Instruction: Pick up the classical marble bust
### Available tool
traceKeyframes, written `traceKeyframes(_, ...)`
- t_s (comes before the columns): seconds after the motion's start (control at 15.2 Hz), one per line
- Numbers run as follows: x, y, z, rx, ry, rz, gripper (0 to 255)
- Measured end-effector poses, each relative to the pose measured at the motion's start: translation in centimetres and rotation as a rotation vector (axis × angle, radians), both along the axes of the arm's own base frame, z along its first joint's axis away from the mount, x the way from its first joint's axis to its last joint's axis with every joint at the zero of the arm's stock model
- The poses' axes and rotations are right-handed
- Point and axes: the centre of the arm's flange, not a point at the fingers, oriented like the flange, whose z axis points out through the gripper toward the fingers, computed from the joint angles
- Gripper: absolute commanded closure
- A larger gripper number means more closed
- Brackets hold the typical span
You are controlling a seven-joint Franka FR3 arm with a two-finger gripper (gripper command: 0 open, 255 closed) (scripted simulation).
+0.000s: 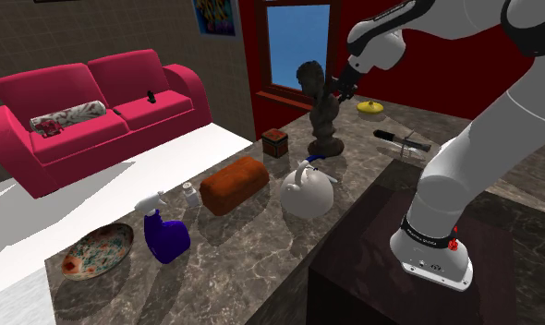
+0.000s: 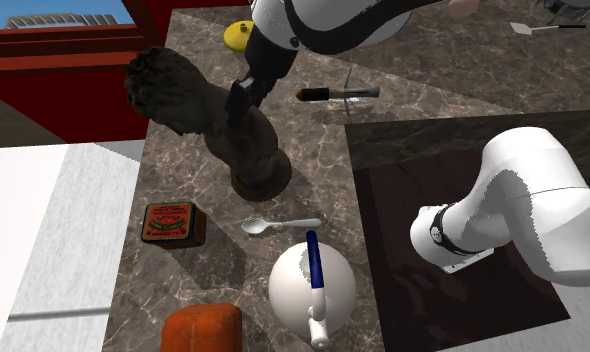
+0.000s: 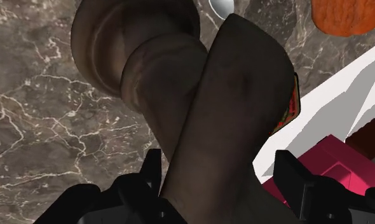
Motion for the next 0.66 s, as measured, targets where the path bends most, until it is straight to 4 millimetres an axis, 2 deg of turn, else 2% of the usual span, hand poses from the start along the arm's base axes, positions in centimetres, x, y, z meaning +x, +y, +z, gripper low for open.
traceKeyframes(0.66,-0.1,-0.1,5.1,0.0,0.001,0.0,255)
